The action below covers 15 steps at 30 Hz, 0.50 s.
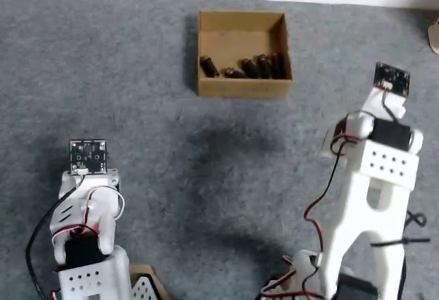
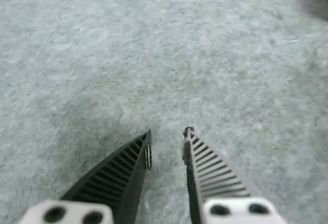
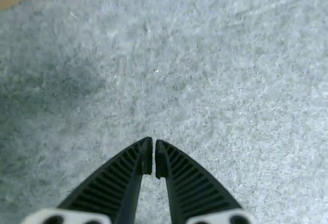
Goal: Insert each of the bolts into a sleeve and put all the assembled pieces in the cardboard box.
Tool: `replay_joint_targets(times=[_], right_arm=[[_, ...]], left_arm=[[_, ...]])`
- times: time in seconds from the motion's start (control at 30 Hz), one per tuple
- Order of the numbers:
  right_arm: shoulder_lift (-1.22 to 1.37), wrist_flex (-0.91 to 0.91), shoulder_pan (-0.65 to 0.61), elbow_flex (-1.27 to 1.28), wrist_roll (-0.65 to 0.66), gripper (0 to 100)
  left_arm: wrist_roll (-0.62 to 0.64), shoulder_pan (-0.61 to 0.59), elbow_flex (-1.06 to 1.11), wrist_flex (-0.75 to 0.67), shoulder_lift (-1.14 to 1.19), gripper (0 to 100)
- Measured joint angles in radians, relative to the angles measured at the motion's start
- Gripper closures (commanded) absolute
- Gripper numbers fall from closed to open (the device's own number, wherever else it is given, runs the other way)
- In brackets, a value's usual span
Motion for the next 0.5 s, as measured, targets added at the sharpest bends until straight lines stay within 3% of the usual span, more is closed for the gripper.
replay_joint_targets(times=[0.5], right_arm=[[-0.422,-0.293,0.003,0.568,0.038,99.5]], left_arm=[[0.0,-0.006,0.002,0.212,0.0,89]])
